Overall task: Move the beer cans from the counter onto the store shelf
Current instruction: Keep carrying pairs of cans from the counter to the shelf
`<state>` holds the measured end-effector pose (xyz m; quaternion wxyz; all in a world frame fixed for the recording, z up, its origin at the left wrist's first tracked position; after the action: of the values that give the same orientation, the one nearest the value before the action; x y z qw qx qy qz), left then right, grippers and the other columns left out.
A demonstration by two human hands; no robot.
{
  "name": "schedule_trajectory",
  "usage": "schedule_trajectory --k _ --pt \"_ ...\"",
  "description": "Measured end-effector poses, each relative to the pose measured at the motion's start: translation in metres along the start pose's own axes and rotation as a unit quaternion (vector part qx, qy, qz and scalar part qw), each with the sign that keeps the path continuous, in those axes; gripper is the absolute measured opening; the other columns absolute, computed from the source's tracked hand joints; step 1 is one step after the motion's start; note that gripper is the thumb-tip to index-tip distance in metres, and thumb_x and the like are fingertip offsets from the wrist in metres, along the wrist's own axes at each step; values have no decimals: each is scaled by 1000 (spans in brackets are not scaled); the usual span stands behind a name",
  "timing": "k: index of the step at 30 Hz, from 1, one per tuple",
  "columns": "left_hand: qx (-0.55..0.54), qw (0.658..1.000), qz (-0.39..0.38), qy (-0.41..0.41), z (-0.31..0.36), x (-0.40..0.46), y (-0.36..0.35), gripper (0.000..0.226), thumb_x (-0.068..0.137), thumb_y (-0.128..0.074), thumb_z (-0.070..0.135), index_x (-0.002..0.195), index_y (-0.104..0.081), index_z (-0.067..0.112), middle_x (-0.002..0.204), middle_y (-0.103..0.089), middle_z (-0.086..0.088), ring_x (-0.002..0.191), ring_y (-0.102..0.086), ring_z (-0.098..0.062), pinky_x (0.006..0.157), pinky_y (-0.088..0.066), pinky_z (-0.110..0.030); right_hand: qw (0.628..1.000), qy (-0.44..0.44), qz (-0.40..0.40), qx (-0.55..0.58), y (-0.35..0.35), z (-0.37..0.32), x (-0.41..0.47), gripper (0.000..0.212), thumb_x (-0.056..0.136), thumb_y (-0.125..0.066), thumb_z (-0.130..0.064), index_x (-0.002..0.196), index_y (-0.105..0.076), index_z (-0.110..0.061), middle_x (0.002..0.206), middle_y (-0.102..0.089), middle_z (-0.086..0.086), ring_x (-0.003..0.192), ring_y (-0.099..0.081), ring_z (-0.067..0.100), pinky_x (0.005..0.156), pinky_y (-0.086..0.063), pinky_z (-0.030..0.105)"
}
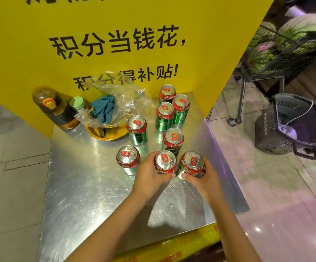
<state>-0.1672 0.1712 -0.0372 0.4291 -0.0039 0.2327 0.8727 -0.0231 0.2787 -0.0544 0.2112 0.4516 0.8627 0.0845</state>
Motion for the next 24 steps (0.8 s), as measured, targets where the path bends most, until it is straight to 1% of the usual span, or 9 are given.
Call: schedule_trajectory --k 2,5,8,11,14,17,18,21,24 --pt "-3 1000 -2 -3 5 -12 8 56 59 -86 17 99 -52 36 94 -64 18 87 -60 9 72 -43 -2 1000 -4 -12 16 0 0 -9 58 66 -82 -5 110 -52 -27 97 -61 -16 80 -62 -7 59 -43 0" --pt "-22 1000 8 -1 11 -33 29 56 59 -86 19 100 -54 37 96 -66 17 88 -59 12 72 -42 -2 999 1 -22 29 0 -2 -28 57 64 -85 -8 109 -55 -28 100 -64 -15 85 -61 -9 64 -46 4" --pt "-44 999 31 4 15 -57 60 58 60 -86 18 105 -55 34 95 -65 18 85 -56 17 70 -40 1 998 14 -37 54 -4 -11 -48 60 60 -89 -14 108 -58 -32 104 -68 -10 98 -62 3 82 -50 20" --pt "-72 996 45 -1 14 -83 96 56 62 -84 12 108 -56 27 98 -64 16 84 -57 16 68 -41 0 993 22 -74 91 -19 -31 -72 69 46 -88 -34 108 -59 -32 104 -70 -8 100 -64 10 86 -51 29" --pt "-116 991 73 1 4 -114 137 54 62 -85 16 107 -56 29 99 -65 12 84 -59 12 66 -43 -2 987 41 -108 114 -48 -58 -96 72 39 -83 -42 106 -59 -31 103 -70 -12 98 -66 8 82 -52 26" --pt "-159 980 120 8 -14 -149 184 67 46 -80 44 108 -60 31 100 -69 10 92 -63 1 70 -49 -10 979 67 -155 118 -91 -84 -122 73 41 -83 -39 110 -59 -28 105 -71 -8 99 -66 9 82 -54 26" --pt "-171 976 138 10 -22 -161 201 70 42 -77 48 109 -60 32 101 -69 9 93 -63 -2 72 -50 -13 976 75 -169 118 -107 -92 -131 72 42 -83 -38 110 -59 -28 105 -71 -8 98 -67 10 81 -54 26" --pt "-196 961 193 10 -46 -205 257 71 40 -76 50 108 -59 34 103 -69 9 96 -63 -7 72 -50 -16 966 96 -206 127 -164 -116 -162 72 37 -86 -38 104 -62 -27 98 -73 -9 94 -69 12 73 -55 22" --pt "-207 946 249 2 -72 -256 320 64 42 -75 48 103 -59 37 98 -68 18 92 -63 1 66 -50 -12 953 125 -249 124 -233 -144 -202 74 33 -90 -40 100 -64 -23 95 -74 -7 89 -69 10 71 -53 20"
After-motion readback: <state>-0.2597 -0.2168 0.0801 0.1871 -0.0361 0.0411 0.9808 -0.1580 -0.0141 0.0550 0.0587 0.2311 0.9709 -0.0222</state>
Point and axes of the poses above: each hand's wrist, its own x-axis towards the middle knuckle, its own y-axis out of the back of the hand, z = x × y, the point moved 5 cm from there along x, towards the middle knuckle
